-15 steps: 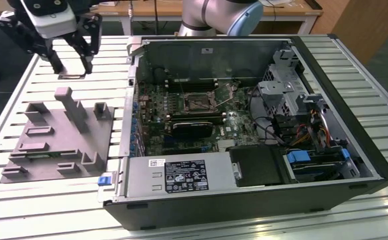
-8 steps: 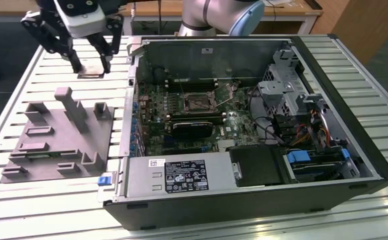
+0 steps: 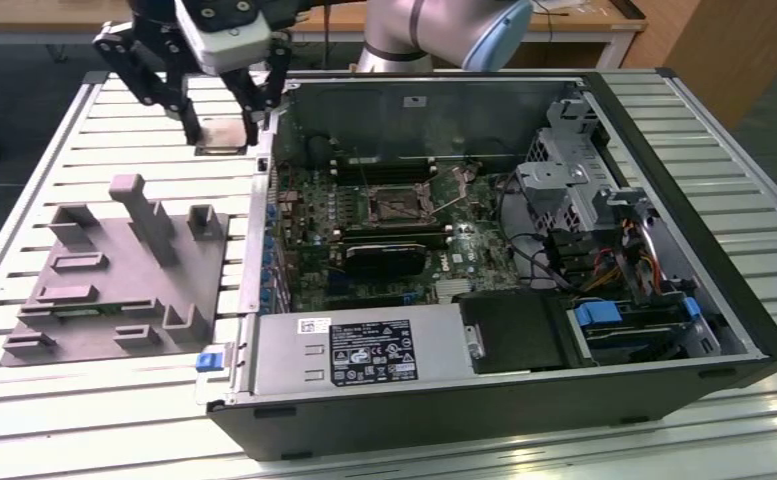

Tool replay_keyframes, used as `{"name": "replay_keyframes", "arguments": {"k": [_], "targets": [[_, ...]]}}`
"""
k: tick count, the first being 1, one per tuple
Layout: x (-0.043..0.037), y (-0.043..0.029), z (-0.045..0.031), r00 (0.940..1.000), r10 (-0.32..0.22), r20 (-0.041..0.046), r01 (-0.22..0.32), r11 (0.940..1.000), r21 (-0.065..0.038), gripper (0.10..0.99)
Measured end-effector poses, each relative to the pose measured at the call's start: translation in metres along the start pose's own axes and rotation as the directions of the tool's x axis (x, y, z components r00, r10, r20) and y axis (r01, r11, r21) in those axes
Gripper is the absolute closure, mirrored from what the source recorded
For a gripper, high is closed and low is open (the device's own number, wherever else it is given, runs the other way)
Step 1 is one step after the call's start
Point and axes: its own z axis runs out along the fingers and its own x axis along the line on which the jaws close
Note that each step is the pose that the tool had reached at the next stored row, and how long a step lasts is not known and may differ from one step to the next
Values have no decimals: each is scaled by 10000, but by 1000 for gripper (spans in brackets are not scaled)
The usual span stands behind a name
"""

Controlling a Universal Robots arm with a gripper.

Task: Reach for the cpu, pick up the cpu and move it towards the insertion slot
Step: 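Pick up the cpu and move it towards the insertion slot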

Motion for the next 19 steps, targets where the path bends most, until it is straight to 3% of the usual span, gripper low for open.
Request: {"name": "replay_keyframes", "arguments": {"k": [19], "targets": [[-805, 28, -22, 9998, 8, -183, -8, 10000, 5, 545]]}}
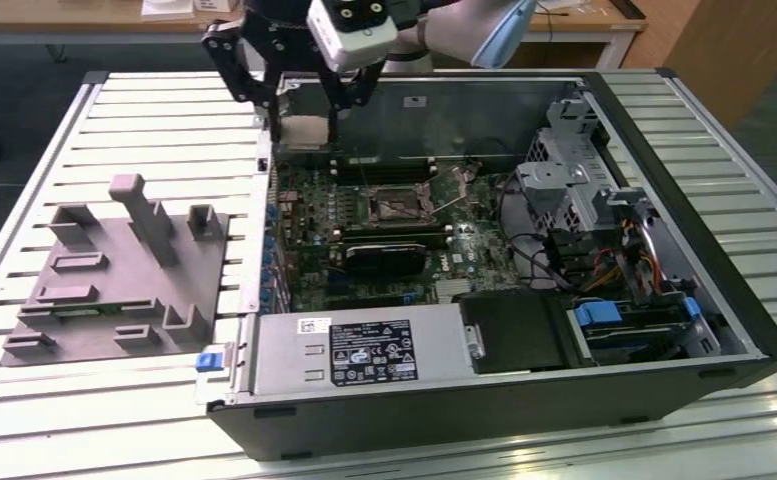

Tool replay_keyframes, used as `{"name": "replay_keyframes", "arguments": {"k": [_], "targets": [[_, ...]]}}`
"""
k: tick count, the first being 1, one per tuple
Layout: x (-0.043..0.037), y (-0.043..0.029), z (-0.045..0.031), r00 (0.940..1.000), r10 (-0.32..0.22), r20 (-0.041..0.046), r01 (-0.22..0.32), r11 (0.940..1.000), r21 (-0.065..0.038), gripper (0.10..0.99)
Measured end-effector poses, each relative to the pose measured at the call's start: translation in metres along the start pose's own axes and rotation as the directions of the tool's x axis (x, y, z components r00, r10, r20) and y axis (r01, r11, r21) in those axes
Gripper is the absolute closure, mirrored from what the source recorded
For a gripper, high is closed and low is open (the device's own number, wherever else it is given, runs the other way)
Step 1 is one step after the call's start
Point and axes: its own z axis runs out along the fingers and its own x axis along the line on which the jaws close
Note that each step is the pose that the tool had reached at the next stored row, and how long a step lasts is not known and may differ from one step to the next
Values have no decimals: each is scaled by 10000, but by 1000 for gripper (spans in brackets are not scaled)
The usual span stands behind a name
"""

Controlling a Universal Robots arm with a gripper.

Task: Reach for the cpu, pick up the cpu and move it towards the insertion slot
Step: 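Pick up the cpu and move it towards the insertion slot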

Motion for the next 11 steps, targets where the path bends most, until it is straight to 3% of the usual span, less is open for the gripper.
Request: {"name": "replay_keyframes", "arguments": {"k": [11], "targets": [[-498, 17, -23, 9999, 3, -124, -3, 10000, 5, 545]]}}
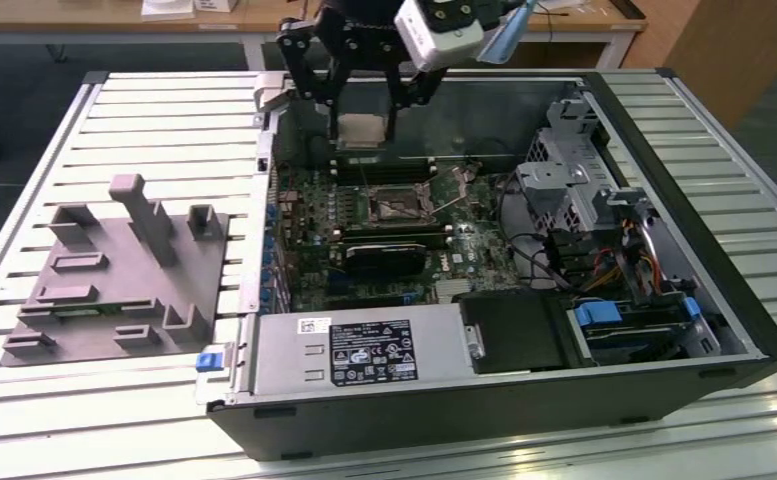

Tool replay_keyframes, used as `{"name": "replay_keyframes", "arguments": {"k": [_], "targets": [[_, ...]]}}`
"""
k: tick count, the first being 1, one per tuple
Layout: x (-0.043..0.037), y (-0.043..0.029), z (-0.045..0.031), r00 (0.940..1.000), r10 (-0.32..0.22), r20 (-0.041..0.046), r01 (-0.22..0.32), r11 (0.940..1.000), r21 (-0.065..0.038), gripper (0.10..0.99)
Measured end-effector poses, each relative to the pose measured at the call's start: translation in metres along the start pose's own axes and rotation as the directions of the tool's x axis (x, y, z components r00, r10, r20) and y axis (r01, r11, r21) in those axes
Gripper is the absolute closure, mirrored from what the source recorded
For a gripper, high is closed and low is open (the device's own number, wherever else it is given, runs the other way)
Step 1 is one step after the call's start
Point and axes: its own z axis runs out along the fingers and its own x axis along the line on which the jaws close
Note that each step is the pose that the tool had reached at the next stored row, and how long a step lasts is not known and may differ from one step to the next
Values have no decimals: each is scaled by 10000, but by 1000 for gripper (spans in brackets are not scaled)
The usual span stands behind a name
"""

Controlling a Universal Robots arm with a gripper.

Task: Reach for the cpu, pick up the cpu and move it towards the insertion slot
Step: 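Pick up the cpu and move it towards the insertion slot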

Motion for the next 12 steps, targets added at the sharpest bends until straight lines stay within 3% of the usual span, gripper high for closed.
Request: {"name": "replay_keyframes", "arguments": {"k": [9, 12], "targets": [[-401, 14, -24, 10000, 4, -99, -4, 10000, 4, 545], [-427, 19, -25, 9999, -1, -104, 1, 10000, 4, 545]]}}
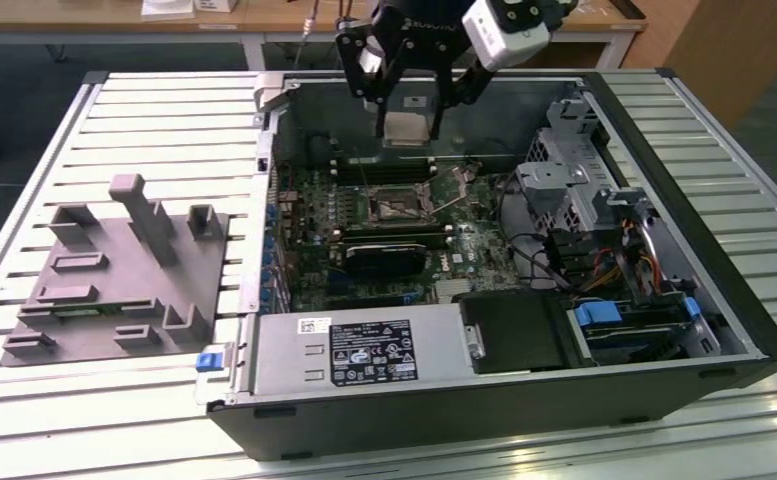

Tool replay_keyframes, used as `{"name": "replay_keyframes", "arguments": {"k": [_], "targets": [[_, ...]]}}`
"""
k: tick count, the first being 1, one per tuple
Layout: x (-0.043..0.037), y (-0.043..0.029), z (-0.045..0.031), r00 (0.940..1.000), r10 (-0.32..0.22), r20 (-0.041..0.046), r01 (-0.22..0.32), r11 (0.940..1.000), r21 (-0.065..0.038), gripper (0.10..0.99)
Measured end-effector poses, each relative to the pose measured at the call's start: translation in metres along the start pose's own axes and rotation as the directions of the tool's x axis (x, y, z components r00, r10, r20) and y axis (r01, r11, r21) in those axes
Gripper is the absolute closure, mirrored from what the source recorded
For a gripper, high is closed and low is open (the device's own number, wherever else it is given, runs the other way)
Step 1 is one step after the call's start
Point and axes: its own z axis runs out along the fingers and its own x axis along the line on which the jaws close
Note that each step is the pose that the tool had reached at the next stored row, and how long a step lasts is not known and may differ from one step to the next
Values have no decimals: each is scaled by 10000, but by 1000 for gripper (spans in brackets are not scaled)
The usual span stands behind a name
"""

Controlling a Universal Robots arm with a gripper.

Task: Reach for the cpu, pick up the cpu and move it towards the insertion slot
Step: 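Pick up the cpu and move it towards the insertion slot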

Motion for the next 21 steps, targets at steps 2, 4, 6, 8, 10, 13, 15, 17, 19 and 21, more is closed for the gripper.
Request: {"name": "replay_keyframes", "arguments": {"k": [2, 4, 6, 8, 10, 13, 15, 17, 19, 21], "targets": [[2, 6, 4, 10000, -13, 22, 13, 10000, -3, 545], [5, 7, 17, 9999, -32, 161, 32, 10000, 1, 545], [12, 6, 29, 9995, -39, 321, 39, 10000, 1, 545], [18, 6, 42, 9987, -46, 502, 46, 10000, -5, 545], [23, 7, 55, 9977, -53, 682, 54, 10000, -11, 545], [20, 34, 79, 9970, -56, 770, 57, 10000, -14, 545], [9, 73, 94, 9970, -55, 773, 57, 10000, -14, 545], [-1, 113, 109, 9970, -47, 773, 48, 10000, -13, 545], [-5, 159, 125, 9970, -26, 774, 27, 10000, -14, 545], [-8, 209, 140, 9970, -8, 774, 9, 10000, -12, 545]]}}
